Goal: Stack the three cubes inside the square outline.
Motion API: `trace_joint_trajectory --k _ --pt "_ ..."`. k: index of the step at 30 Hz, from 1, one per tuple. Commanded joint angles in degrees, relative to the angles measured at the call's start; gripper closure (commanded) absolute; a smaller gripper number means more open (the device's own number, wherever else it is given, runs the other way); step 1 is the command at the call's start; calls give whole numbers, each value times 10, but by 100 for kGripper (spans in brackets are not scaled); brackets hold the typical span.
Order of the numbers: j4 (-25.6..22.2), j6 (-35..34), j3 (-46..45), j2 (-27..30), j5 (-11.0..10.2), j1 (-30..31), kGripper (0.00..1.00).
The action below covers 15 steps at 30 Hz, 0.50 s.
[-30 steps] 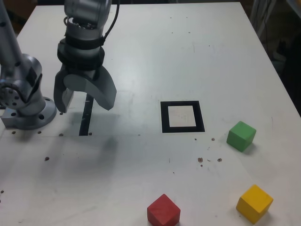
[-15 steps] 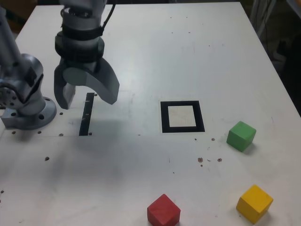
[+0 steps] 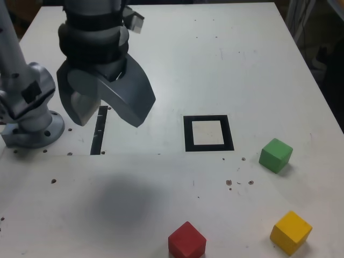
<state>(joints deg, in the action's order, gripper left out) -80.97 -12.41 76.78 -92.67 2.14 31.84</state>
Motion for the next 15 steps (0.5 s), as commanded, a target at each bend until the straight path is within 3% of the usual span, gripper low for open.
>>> trace_joint_trajectory --k 1,8,15 --pt "-13 1 38 -14 -7 26 6" --pt "-81 15 219 -121 -32 132 7" --pt "-100 53 324 -216 -52 205 7"
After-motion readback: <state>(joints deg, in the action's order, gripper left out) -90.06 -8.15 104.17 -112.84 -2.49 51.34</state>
